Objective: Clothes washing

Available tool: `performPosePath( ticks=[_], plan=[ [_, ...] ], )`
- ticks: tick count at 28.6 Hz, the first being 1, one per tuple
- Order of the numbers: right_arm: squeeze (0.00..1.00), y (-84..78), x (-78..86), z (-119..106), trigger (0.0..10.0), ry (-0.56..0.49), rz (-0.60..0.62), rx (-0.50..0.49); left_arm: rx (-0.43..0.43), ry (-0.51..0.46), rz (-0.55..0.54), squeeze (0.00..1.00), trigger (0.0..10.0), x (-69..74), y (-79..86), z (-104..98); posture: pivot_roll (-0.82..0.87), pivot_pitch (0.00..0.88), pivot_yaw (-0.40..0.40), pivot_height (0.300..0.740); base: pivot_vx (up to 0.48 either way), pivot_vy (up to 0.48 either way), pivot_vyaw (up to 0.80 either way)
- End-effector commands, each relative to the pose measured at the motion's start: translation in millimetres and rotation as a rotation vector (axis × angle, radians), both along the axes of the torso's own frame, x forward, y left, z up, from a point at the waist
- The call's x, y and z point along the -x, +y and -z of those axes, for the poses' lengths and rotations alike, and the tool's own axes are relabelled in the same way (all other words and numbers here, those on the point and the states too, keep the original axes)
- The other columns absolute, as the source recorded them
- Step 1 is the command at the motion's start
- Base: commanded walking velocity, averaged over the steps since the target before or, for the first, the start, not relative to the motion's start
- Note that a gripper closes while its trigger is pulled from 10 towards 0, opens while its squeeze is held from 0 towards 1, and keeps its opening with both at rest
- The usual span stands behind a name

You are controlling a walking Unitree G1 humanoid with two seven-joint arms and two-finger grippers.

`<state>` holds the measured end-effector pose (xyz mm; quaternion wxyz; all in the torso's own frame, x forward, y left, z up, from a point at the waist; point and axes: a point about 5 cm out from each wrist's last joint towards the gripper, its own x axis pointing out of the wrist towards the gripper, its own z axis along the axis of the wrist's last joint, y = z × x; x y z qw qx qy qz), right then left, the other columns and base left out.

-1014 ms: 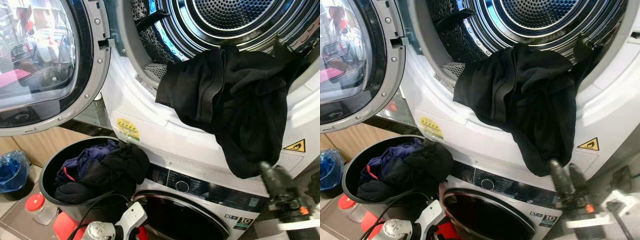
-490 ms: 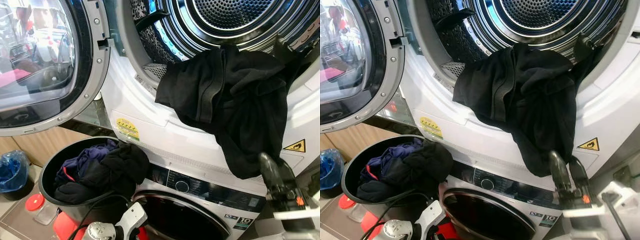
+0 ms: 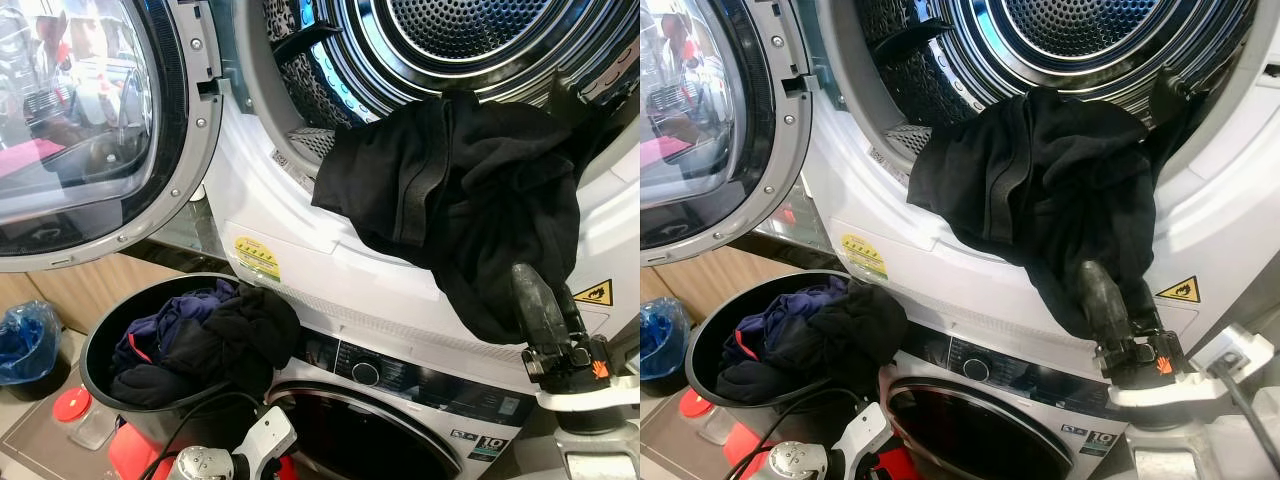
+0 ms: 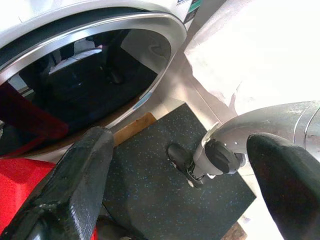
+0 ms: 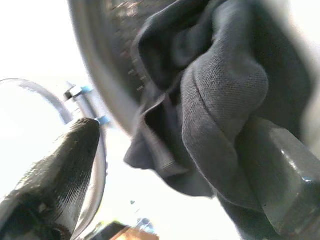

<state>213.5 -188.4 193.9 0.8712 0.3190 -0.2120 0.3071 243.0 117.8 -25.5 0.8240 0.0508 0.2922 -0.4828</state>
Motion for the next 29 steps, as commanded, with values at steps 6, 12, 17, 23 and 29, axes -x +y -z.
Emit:
performPosePath(
  ticks=[6,12,17,23,29],
  plan=[
    [0.0,27.3,-9.3,-14,10.0,-0.042,-0.081,-0.006,-0.02,-0.006,0.004,0.0,10.0,-1.8,1.2,0,-0.03,0.006,0.039,0.74,0.0,0.0,0.0],
    [0.0,54.0,-34.0,-19,10.0,-0.046,-0.04,0.06,-0.02,-0.019,0.006,0.0,10.0,-3.6,-0.8,-2,-0.02,0.0,0.039,0.74,0.0,0.0,0.0],
    [0.0,68.2,-39.2,-21,10.0,-0.055,-0.065,0.093,-0.018,-0.024,0.005,0.0,10.0,-4.2,-1.9,-3,-0.01,0.0,0.038,0.74,0.0,0.0,0.0],
    [0.0,91.4,-45.9,-23,10.0,-0.08,-0.103,0.128,-0.015,-0.03,0.005,0.0,10.0,-5.4,-3.1,-4,-0.02,0.0,0.049,0.74,0.0,0.0,0.0],
    [0.0,113.3,-53.8,-31,10.0,-0.109,-0.124,0.131,-0.017,-0.035,0.002,0.0,10.0,-7.0,-2.7,-5,-0.02,0.0,0.06,0.74,0.0,0.0,0.0]
  ],
)
